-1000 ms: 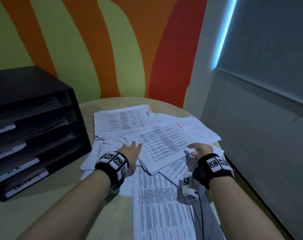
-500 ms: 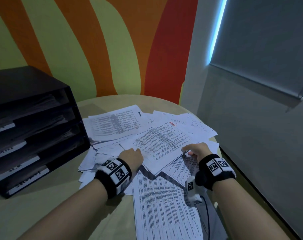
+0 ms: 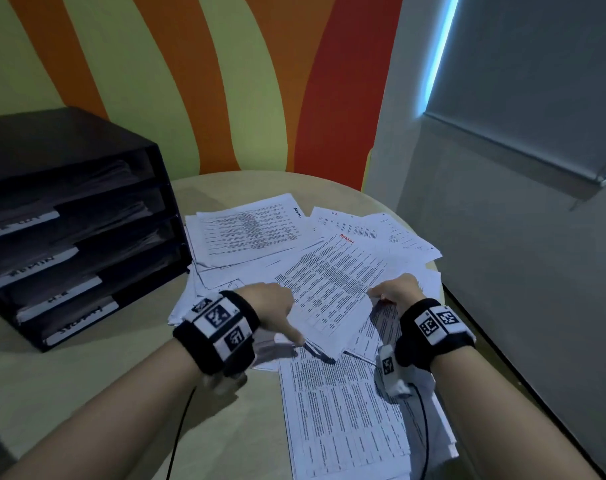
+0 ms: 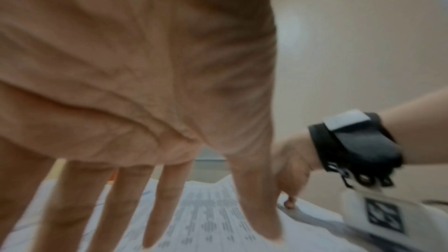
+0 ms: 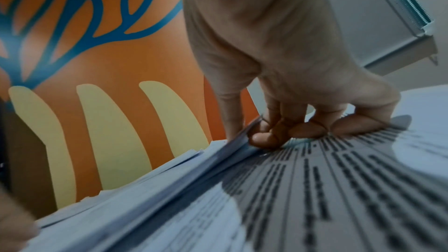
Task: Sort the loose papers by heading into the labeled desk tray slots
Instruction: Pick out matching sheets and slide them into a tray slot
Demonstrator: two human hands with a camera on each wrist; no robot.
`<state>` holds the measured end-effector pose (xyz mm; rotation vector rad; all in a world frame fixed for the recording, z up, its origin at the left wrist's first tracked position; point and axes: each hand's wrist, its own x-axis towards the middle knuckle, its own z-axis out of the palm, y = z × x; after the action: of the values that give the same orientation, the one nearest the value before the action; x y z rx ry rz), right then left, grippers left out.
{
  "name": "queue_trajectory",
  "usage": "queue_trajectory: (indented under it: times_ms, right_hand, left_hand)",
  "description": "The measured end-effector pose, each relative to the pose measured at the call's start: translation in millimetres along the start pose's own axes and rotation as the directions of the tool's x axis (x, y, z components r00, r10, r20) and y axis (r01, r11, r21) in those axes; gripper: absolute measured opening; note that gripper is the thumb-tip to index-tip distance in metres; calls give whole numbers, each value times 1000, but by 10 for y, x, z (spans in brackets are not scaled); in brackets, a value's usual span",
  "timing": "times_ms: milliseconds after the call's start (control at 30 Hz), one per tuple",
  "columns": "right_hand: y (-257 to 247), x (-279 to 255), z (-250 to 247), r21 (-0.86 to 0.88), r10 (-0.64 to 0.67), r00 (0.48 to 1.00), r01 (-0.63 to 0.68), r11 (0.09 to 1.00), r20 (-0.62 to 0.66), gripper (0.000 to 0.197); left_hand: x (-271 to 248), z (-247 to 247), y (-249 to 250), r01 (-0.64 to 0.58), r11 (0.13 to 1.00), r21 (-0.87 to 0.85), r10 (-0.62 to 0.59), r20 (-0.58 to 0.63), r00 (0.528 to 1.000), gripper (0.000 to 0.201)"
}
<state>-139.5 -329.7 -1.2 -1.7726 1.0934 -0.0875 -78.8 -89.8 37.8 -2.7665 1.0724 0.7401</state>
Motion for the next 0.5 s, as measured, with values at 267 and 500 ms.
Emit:
queue_trajectory:
  times_ms: [267, 500]
  right_hand:
    - [345, 234, -347, 253, -73, 986, 110, 961, -150, 32]
    - [428, -123, -651, 296, -146, 988, 124, 947, 55, 27]
  left_hand:
    - [308, -147, -270, 12, 851, -525, -96, -134, 986, 75]
    - [482, -132, -192, -84, 320, -944, -32, -99, 995, 50]
